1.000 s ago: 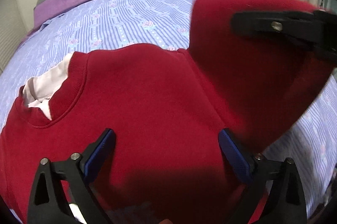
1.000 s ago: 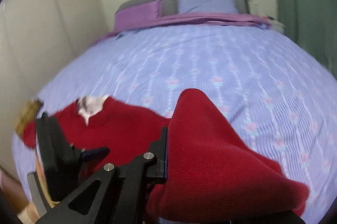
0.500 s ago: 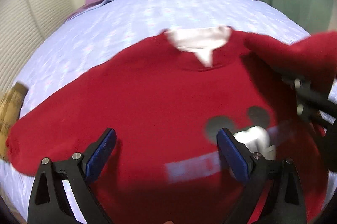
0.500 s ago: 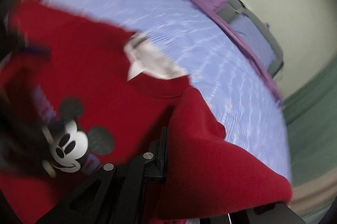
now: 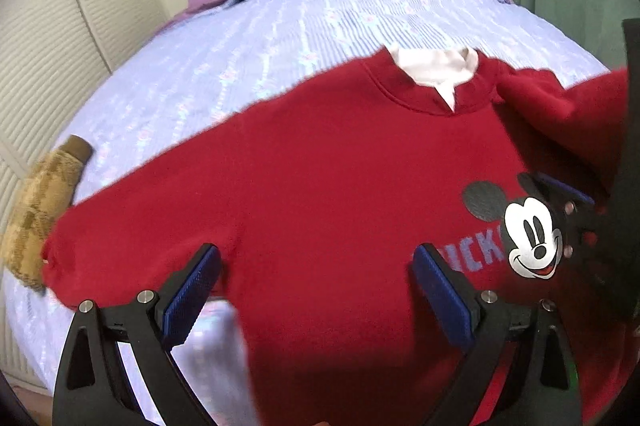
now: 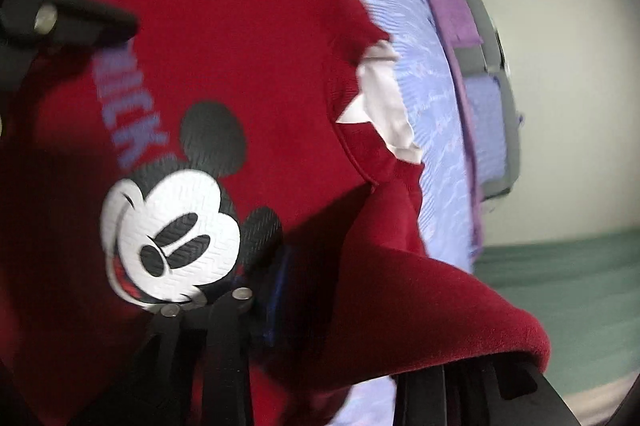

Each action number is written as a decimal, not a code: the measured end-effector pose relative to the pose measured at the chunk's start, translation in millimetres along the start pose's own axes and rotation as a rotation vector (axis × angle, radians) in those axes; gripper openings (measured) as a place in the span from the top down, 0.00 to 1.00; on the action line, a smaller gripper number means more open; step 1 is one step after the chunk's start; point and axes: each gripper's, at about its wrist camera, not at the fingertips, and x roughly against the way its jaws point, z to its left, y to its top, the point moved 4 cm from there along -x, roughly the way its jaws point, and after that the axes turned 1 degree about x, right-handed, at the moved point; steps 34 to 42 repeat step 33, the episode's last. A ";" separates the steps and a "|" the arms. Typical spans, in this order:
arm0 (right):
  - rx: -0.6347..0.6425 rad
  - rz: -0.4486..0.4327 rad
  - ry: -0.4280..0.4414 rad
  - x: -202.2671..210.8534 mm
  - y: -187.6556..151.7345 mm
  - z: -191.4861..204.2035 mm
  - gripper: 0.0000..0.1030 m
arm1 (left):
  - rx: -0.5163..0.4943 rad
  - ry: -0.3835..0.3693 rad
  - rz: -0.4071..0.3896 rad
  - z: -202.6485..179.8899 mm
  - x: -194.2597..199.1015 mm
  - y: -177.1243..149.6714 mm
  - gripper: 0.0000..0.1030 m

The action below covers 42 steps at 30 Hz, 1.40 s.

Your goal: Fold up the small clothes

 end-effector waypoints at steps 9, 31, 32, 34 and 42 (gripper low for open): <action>-0.128 -0.095 0.027 4.8 -1.8 7.8 0.46 | -0.236 0.094 -0.228 11.2 103.8 59.2 0.05; -0.162 -0.037 0.049 -8.5 6.4 -2.2 0.45 | -1.097 0.061 0.138 -274.3 56.1 77.9 0.05; -0.161 -0.032 0.050 -9.1 7.1 -2.2 0.45 | -1.110 0.091 0.136 -275.8 51.6 76.2 0.11; -0.161 -0.027 0.051 -9.3 7.8 -1.8 0.45 | -1.110 0.101 0.149 -276.7 47.9 75.9 0.18; -0.161 -0.027 0.051 -9.3 7.8 -1.8 0.45 | -1.110 0.101 0.149 -276.7 47.9 75.9 0.18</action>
